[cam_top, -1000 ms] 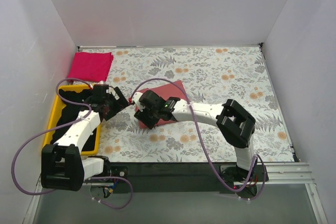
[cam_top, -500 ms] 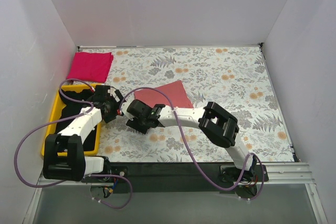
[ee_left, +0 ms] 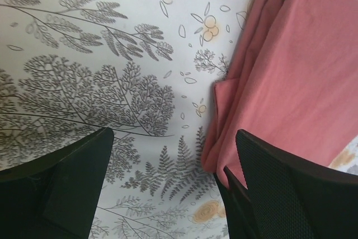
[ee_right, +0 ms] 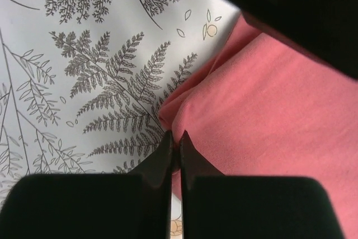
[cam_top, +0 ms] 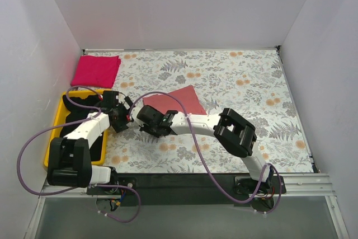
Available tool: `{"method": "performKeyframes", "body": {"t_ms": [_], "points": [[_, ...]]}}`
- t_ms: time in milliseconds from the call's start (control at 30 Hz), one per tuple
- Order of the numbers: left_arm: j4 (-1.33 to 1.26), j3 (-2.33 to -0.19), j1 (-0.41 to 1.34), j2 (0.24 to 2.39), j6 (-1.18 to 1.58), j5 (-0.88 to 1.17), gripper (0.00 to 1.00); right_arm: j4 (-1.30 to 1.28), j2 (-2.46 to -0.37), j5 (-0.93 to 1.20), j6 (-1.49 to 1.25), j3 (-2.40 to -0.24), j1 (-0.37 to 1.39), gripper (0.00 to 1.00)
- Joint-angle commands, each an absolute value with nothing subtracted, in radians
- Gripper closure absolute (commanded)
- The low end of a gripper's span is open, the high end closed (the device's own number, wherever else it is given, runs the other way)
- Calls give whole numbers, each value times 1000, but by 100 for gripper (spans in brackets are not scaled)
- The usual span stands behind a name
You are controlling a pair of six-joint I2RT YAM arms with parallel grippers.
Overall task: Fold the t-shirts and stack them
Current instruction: Neatly place the folded tshirt to the corner
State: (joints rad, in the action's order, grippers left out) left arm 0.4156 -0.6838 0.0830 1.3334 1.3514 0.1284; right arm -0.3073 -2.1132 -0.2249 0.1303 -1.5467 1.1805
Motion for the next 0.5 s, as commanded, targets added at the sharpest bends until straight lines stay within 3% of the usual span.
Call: {"method": "performKeyframes", "body": {"t_ms": [0,467], "points": [[378,-712,81,1339,1436,259,8,-281,-2004,-160,86,-1499,1141,99],[122,-651,97,1428,1686,436,3,-155,-1882,-15,-18,-1381,1060,99]]}}
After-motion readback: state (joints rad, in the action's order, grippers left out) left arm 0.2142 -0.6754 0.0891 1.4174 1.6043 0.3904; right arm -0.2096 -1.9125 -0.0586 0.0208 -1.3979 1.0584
